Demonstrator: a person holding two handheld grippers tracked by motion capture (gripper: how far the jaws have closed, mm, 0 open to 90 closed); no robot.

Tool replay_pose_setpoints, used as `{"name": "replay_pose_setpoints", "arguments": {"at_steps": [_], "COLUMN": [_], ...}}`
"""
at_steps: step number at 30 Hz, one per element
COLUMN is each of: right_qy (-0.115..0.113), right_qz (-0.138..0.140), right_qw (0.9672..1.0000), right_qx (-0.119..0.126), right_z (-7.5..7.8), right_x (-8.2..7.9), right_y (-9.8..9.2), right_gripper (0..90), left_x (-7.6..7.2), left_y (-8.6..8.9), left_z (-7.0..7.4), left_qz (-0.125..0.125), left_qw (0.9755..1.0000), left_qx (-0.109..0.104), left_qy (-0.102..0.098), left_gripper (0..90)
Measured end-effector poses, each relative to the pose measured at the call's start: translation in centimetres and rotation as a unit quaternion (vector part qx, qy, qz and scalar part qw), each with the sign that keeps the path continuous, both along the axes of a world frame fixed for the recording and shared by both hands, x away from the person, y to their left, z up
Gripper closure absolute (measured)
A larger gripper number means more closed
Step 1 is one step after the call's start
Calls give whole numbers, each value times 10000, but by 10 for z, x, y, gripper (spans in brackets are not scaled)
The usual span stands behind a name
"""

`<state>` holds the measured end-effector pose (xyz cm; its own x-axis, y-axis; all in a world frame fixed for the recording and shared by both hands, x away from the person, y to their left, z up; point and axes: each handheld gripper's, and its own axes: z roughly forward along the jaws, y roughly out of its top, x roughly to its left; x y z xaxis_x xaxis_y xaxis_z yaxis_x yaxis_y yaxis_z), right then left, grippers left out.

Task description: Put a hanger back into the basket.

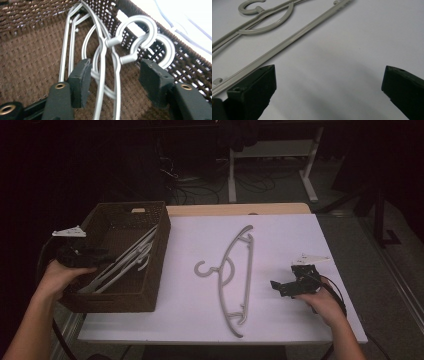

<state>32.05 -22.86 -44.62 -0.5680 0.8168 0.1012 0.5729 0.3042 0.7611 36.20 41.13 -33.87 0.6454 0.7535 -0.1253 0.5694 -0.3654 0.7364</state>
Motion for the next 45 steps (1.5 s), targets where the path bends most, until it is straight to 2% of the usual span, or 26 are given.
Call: {"name": "replay_pose_setpoints", "arguments": {"at_steps": [7,11,18,21,22,23,24,26,28,31,32,33,36,39,40,41,45], "right_qy": [-3,5,14,4,4,10,10,8,8,31,30,22,19,15,15,16,18], "right_qz": [19,29,79,88,88,92,92,94,105,116,121,118,109,109,109,110,119], "right_qw": [10000,10000,10000,10000,10000,10000,10000,10000,9999,9999,9999,9999,9999,9999,9999,9999,9999], "right_qx": [4,-11,-27,-34,-34,-37,-37,-27,-26,-38,-37,-36,-26,-28,-28,-21,-27], "right_z": [0,0,1,1,1,1,1,1,1,1,1,1,1,1,1,1,1], "right_x": [0,0,0,-1,-1,-1,-1,-1,-1,-1,-1,-1,-1,-1,-1,-1,-1], "right_y": [0,1,4,5,5,5,5,4,5,5,5,5,5,4,4,4,5], "right_gripper": [0,0,0,0,0,0,0,0,0,0,0,0,0,0,0,0,0], "left_x": [0,-2,-5,-8,-8,-9,-9,-10,-10,-11,-11,-12,-13,-15,-15,-16,-20], "left_y": [-15,-33,-76,-96,-96,-115,-115,-139,-156,-179,-179,-196,-221,-242,-242,-254,-273], "left_z": [7,14,25,29,29,32,32,34,34,31,31,25,11,-5,-5,-18,-45], "left_qz": [-101,-116,-350,-535,-535,-756,-756,-1004,-1192,-1389,-1389,-1526,-1756,-1940,-1940,-2056,-2257], "left_qw": [9996,9990,9969,9956,9956,9937,9937,9915,9894,9880,9880,9867,9839,9809,9809,9786,9734], "left_qx": [-225,-379,-566,-632,-632,-681,-681,-696,-705,-542,-542,-419,-222,-91,-91,3,270], "left_qy": [-134,-226,-410,-448,-448,-468,-468,-456,-438,-413,-413,-378,-255,-116,-116,29,275], "left_gripper": [353,343,365,431,462,513,532,611,689,818,847,887,896,897,897,897,897]}}
